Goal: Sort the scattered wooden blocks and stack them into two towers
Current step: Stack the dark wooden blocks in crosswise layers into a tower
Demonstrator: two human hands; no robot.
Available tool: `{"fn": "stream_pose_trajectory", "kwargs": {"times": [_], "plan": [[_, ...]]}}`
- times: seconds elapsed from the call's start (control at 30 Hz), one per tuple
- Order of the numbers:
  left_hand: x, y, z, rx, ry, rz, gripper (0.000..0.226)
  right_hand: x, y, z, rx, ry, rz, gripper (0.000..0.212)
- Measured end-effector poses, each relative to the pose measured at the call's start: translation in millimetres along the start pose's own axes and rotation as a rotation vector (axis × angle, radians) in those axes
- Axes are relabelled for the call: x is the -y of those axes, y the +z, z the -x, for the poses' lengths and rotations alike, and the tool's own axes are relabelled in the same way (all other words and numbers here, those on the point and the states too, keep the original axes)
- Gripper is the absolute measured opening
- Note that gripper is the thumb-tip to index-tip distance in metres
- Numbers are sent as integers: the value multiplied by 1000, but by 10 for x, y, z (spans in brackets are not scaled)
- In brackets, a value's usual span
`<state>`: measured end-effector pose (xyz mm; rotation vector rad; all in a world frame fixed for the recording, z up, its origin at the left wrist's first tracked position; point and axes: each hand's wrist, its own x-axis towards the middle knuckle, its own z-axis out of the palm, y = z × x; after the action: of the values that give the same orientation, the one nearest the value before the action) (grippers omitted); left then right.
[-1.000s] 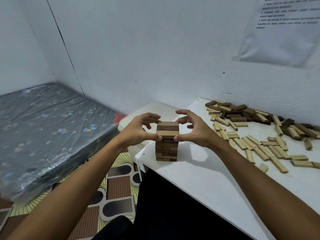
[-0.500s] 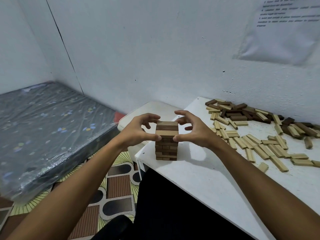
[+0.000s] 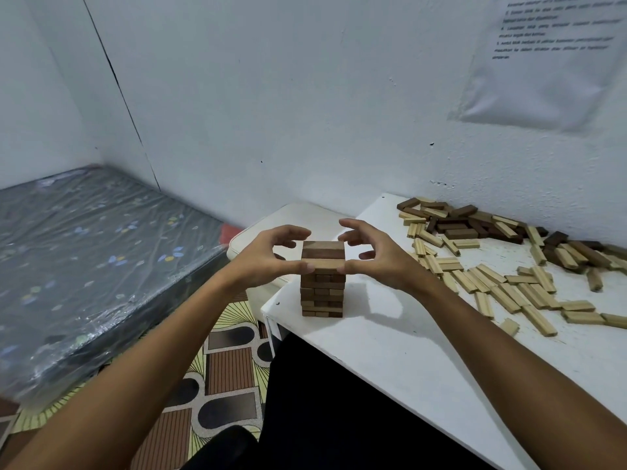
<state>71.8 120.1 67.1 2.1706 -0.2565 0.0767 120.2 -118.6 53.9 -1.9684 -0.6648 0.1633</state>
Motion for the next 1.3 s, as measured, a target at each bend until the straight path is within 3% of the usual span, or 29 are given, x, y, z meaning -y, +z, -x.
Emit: {"fn": "stream_pose_trajectory", "kwargs": {"times": [0.33,0.53,0.7,0.87,1.0,1.1,1.3], "plan": [[-625,96,-505,69,134,-231,46,84,-537,203,-133,81,41,49],[-1113,560,-839,197,244,-335,39,-27,-1060,534,-230,183,146,66],[-1460,1065,-1001,334,302,-356,39,-149,-1416,945,-305,263,198,45],[-1586,1609,-1065,448,326,-339,41,-428,-1603,1337,-366,403,260,48],[-1483,2014,-1116,521,303,-382,43,-655,-1635,1631,-340,490,449,52],[-1285,2260,-1177,483,243,-406,43,-828,-1586,1782,-303,534,638,54],[-906,2650,-1294,238,217,-520,45,-1124,-1661,1808,-282,557,878,56]]}}
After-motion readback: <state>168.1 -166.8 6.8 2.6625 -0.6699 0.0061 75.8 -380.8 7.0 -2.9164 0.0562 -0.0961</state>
